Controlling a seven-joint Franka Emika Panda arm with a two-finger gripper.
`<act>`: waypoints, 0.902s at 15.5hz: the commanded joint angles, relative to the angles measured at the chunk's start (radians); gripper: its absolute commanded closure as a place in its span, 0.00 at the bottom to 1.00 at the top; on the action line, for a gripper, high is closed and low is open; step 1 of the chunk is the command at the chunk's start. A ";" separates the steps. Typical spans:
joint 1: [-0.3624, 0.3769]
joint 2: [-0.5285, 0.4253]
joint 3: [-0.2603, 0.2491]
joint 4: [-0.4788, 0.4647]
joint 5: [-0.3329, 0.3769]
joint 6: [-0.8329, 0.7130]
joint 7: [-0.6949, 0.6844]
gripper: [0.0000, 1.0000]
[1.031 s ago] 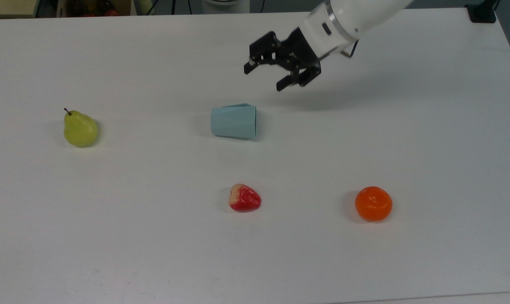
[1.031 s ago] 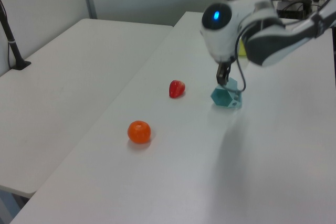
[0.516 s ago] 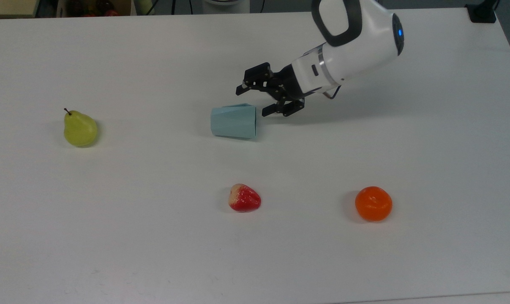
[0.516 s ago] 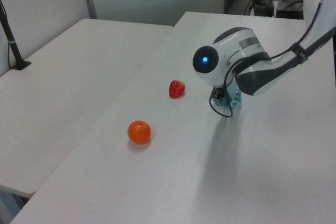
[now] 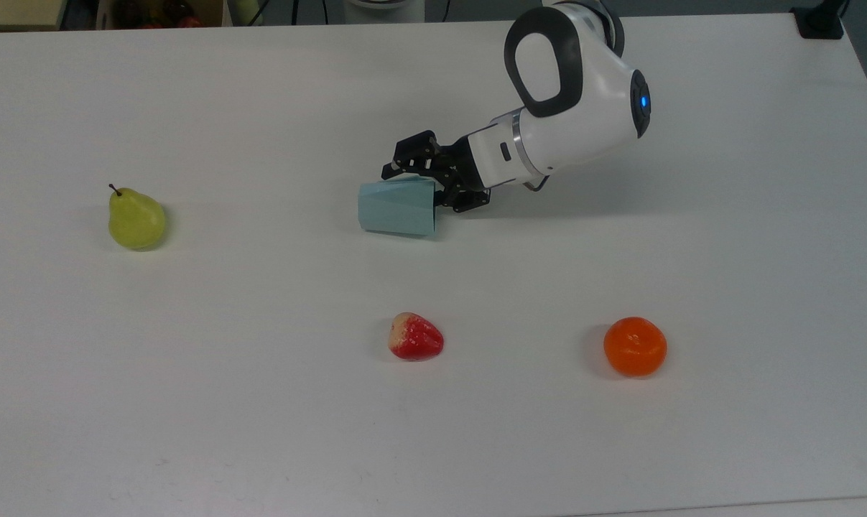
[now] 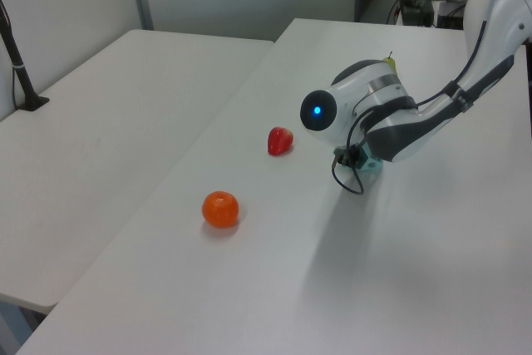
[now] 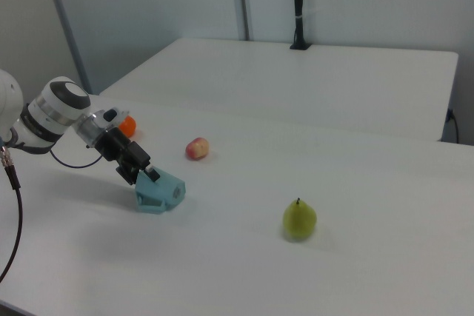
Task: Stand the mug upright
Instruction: 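Close the gripper on the rim of the teal mug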
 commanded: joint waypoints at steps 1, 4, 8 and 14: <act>-0.001 -0.001 -0.006 -0.005 -0.008 0.020 0.016 0.30; -0.012 -0.003 -0.004 -0.003 0.004 0.032 0.015 0.53; -0.031 -0.035 -0.003 -0.002 0.013 0.031 0.007 0.83; -0.060 -0.119 -0.010 0.001 0.113 0.014 -0.147 0.95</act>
